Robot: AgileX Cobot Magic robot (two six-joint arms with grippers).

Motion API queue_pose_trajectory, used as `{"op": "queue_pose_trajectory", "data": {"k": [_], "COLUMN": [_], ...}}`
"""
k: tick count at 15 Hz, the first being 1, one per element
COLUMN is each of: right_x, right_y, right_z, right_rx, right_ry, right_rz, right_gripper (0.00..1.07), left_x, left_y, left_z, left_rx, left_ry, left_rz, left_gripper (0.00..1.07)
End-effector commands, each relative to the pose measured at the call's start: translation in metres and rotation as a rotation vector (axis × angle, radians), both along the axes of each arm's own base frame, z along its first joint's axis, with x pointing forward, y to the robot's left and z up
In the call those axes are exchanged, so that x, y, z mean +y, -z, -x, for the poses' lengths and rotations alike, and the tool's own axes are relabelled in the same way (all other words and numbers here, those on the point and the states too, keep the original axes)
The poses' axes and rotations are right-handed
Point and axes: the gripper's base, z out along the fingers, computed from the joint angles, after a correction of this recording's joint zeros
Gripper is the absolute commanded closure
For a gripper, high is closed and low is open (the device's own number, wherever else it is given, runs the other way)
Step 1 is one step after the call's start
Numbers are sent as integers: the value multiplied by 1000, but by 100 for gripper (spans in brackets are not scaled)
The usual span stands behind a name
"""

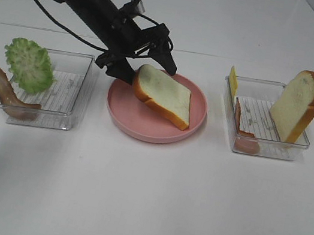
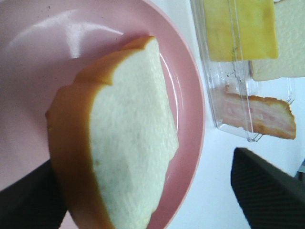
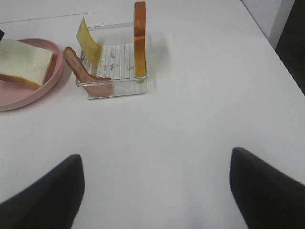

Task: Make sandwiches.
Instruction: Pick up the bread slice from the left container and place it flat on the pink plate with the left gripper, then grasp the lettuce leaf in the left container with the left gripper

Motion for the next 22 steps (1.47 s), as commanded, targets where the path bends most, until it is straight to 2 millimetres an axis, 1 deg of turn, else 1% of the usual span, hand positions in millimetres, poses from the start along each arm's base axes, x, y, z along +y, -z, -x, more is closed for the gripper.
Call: {"op": "queue_pose_trajectory", "data": {"k": [1, 3, 6, 8, 10, 11, 13, 15, 16, 17, 22], "right_x": [0, 0, 0, 0, 0, 0, 0, 0, 0, 0, 0], "right_y": [1, 1, 1, 1, 1, 1, 1, 1, 1, 1, 1], "right_z": [2, 2, 2, 2, 2, 2, 2, 2, 2, 2, 2], "right_rx": [-8, -8, -8, -8, -8, -8, -8, -8, -8, -8, -8], "right_ry": [5, 5, 5, 5, 5, 5, 5, 5, 5, 5, 5], "right_rz": [3, 3, 3, 3, 3, 3, 3, 3, 3, 3, 3], "right_gripper": [29, 29, 29, 29, 29, 29, 29, 29, 29, 29, 29], "left_x": [-1, 2, 10, 19, 34, 42, 58, 78, 98, 106, 164], "left_y": [-22, -36, -65, -85, -104, -110, -115, -114, -113, -113, -113], "left_z": [6, 9, 11, 16, 22, 25, 26, 27, 22, 20, 10], "left_rx": [-82, -145, -177, -187, -193, -189, -191, -133, -107, -100, -58], "left_ry": [55, 84, 20, -28, -77, -97, -107, -111, -149, -168, -285], "left_rz": [-89, -165, -231, -301, -435, -500, -609, -679, -686, -687, -695], "left_gripper": [21, 21, 21, 21, 22, 22, 22, 23, 23, 23, 23]}}
